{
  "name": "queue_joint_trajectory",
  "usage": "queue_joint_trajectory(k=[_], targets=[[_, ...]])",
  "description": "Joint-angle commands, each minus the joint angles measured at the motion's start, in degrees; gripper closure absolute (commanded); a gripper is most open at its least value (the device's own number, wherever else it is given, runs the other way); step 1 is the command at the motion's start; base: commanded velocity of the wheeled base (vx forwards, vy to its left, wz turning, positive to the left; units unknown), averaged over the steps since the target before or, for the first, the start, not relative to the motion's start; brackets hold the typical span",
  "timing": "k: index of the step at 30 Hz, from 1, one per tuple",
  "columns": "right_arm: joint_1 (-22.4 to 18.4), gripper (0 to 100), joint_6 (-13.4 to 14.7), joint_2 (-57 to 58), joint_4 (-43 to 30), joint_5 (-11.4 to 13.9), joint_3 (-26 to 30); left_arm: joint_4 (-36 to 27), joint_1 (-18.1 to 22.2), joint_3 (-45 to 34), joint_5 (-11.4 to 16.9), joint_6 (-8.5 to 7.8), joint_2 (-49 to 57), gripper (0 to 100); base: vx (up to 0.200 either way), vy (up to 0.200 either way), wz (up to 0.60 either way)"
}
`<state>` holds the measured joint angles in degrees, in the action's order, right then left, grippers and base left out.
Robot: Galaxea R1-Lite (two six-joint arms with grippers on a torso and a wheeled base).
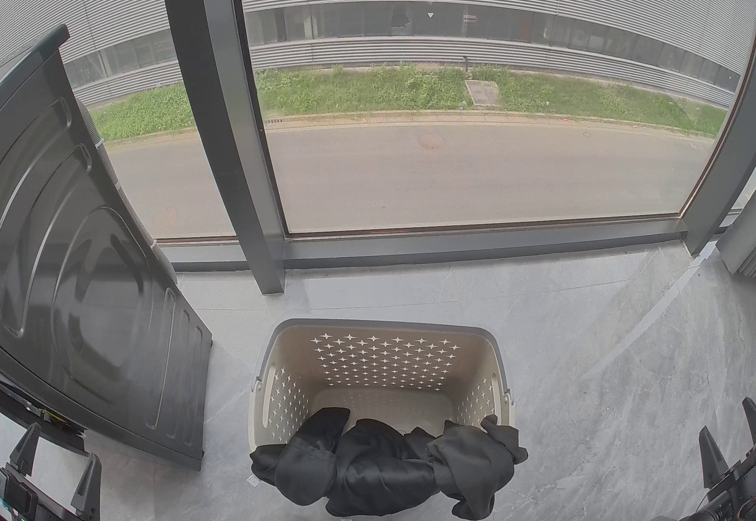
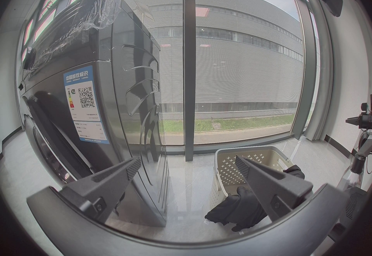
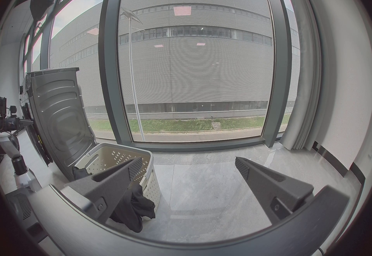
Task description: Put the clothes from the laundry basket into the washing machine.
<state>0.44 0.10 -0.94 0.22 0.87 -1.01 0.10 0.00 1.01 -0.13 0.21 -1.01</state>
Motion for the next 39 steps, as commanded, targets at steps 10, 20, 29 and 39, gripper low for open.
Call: queue_joint_trajectory(k=[10,20,29,39], targets=[[0.00,0,-0.01,0.94,0.04,0.01,1.01,-0.01,0.00,-0.92,0.05,-0.03,1.01,0,0.120,0.000,0.00],[0.00,0,-0.01,0.94,0.04,0.01,1.01,-0.01,-0.09,-0.92,-0.04,0.06,1.01,0,0.020,0.000,0.00],[0.00,0,-0.01,0.94,0.04,0.01,1.01,-0.01,0.00,-0.92,0.05,-0.03,1.01,0,0.111,0.000,0.00],[0.00,0,-0.01,0.94,0.04,0.01,1.01,0.08,0.00,-0.92,0.05,-0.12,1.01,0,0.000,0.000,0.00]])
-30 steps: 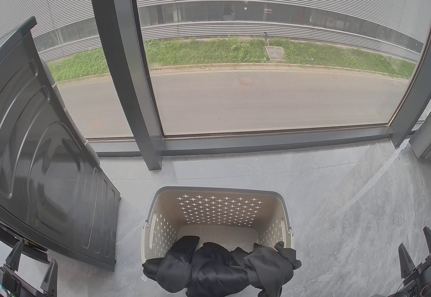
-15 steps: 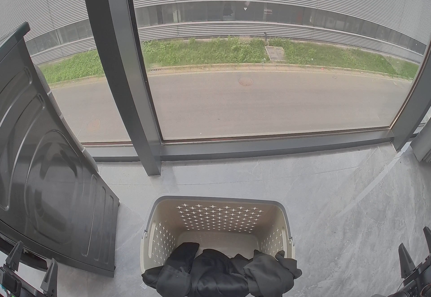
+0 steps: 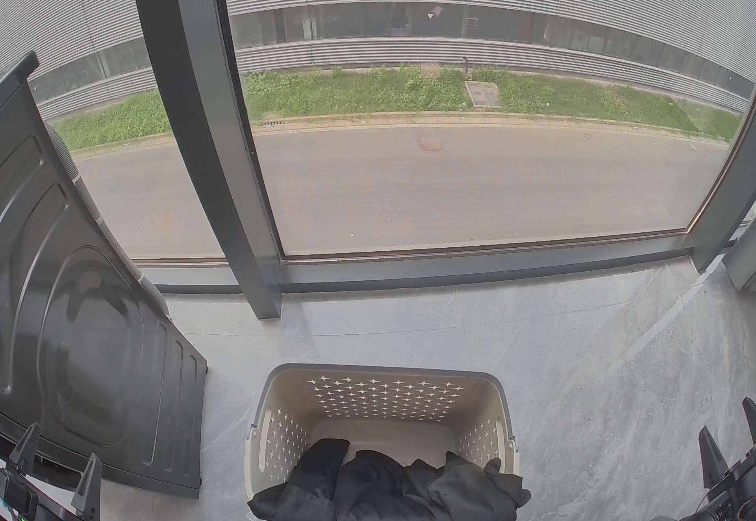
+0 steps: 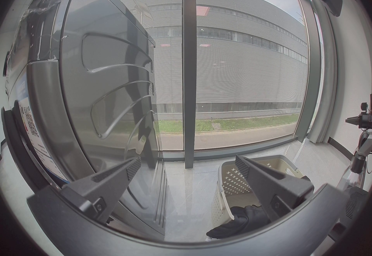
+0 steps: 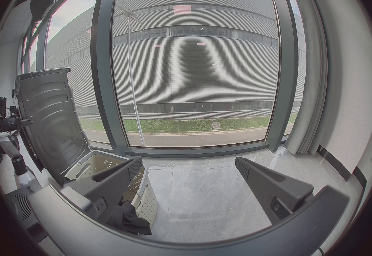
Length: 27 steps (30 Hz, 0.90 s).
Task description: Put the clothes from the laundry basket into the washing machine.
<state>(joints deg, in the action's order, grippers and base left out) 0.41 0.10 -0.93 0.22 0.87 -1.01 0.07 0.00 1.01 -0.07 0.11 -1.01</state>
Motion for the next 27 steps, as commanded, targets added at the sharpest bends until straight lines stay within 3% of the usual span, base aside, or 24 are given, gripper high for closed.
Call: queue_joint_trajectory(k=[1,27], targets=[[0.02,0,-0.01,0.93,0.04,0.01,1.01,0.01,0.00,-0.92,-0.01,-0.02,1.01,0,0.000,0.000,0.00],[0.02,0,-0.01,0.93,0.04,0.01,1.01,0.01,0.00,-0.92,0.07,0.07,1.01,0,0.000,0.000,0.00]])
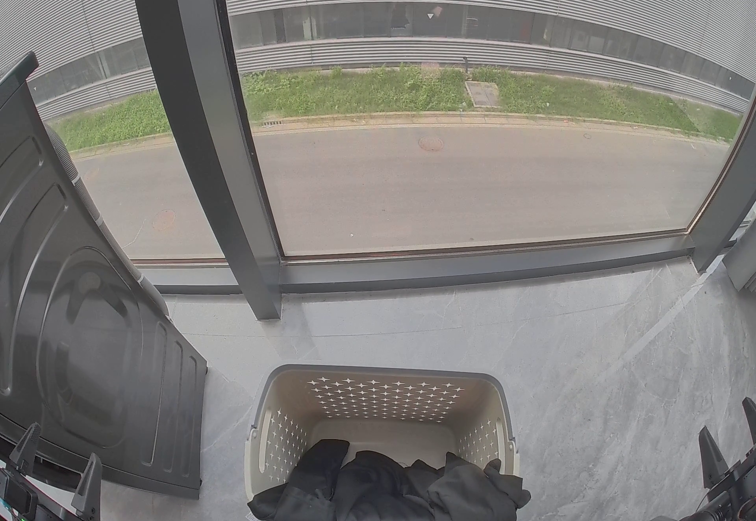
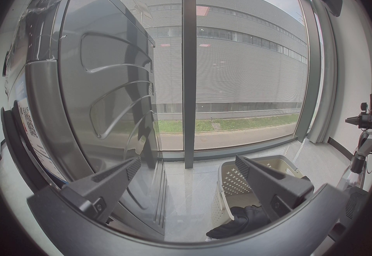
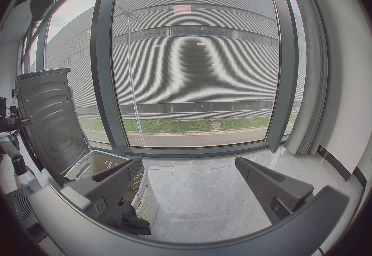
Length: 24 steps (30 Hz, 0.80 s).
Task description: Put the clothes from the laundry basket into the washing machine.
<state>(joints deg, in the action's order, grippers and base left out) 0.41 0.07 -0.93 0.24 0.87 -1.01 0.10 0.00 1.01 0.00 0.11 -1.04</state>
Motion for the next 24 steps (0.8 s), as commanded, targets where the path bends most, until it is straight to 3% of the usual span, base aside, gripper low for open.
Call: queue_joint_trajectory(k=[1,4,24], targets=[[0.02,0,0.01,0.93,0.02,0.01,1.01,0.08,0.00,-0.92,0.00,-0.02,1.04,0,0.000,0.000,0.00],[0.02,0,0.01,0.93,0.02,0.01,1.01,-0.01,0.00,-0.92,0.00,0.07,1.04,0,0.000,0.000,0.00],[0.02,0,0.01,0.93,0.02,0.01,1.01,0.08,-0.09,-0.92,0.09,-0.02,1.04,0,-0.200,0.000,0.00]])
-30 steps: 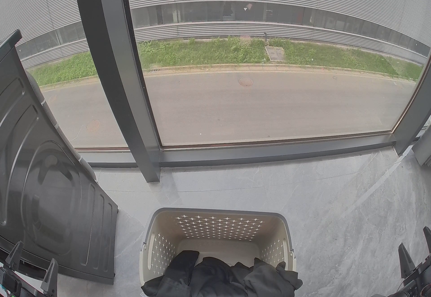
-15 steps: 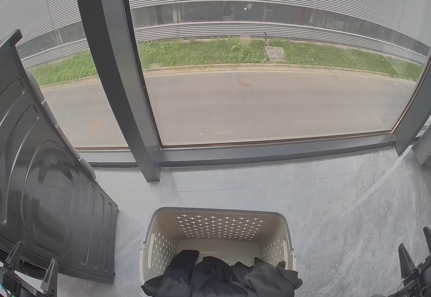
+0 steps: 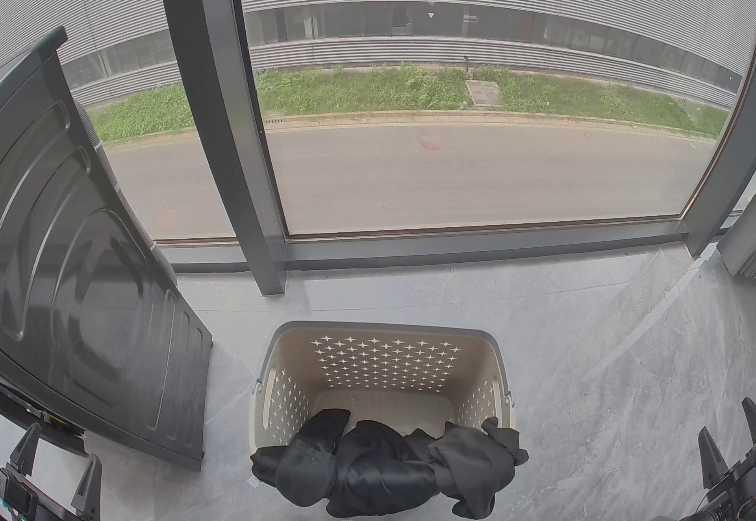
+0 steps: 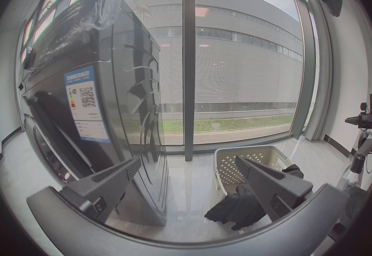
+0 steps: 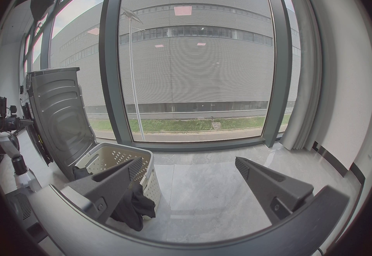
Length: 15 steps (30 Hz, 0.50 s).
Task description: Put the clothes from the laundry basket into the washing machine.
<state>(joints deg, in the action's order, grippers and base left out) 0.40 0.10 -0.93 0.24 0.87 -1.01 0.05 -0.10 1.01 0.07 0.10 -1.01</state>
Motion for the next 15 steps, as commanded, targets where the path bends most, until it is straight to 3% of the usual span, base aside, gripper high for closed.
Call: queue_joint_trajectory(k=[1,15], targets=[[0.04,0,-0.01,0.93,0.02,0.01,1.01,0.04,0.01,-0.92,0.01,-0.01,1.01,0,-0.200,0.000,0.00],[0.04,0,-0.01,0.93,0.02,0.01,1.01,0.04,0.01,-0.92,0.19,-0.10,1.01,0,-0.200,0.000,0.00]])
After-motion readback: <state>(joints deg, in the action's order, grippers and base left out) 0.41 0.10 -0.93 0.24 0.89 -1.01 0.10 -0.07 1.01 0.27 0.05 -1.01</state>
